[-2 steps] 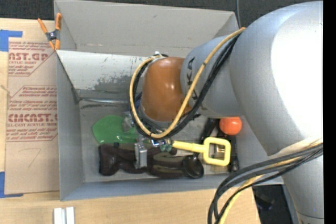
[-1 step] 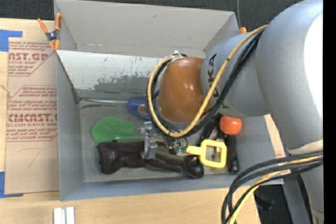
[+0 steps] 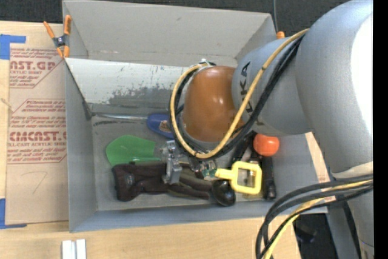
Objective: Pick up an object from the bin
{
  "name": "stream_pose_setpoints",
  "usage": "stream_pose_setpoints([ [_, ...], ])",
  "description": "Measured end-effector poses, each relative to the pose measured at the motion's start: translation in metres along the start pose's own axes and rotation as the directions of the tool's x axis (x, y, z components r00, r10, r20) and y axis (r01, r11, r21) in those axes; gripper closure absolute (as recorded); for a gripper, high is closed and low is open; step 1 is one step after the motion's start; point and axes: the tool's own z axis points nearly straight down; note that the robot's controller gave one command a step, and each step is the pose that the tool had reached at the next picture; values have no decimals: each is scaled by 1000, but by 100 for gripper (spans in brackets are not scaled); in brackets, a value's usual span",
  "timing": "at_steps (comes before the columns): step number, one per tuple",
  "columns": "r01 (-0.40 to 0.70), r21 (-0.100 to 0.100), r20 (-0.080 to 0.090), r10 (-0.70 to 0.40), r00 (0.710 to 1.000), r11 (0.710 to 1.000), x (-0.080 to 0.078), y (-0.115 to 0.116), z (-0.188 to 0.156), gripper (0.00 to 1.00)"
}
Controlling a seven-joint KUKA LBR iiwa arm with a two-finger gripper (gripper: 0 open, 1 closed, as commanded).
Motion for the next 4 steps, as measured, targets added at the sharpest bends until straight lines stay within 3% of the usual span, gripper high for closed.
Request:
stream_pose_setpoints([
  [1, -17, -1, 1, 17, 1000, 1000, 14, 0, -116, 100],
  [2, -17, -1, 1, 17, 1000, 1000, 14, 0, -116, 100],
  [3, 37, -1, -5, -37, 999, 999, 29, 21, -48, 100],
  [4, 18, -2, 10, -18, 1000, 1000, 23, 19, -47, 100],
])
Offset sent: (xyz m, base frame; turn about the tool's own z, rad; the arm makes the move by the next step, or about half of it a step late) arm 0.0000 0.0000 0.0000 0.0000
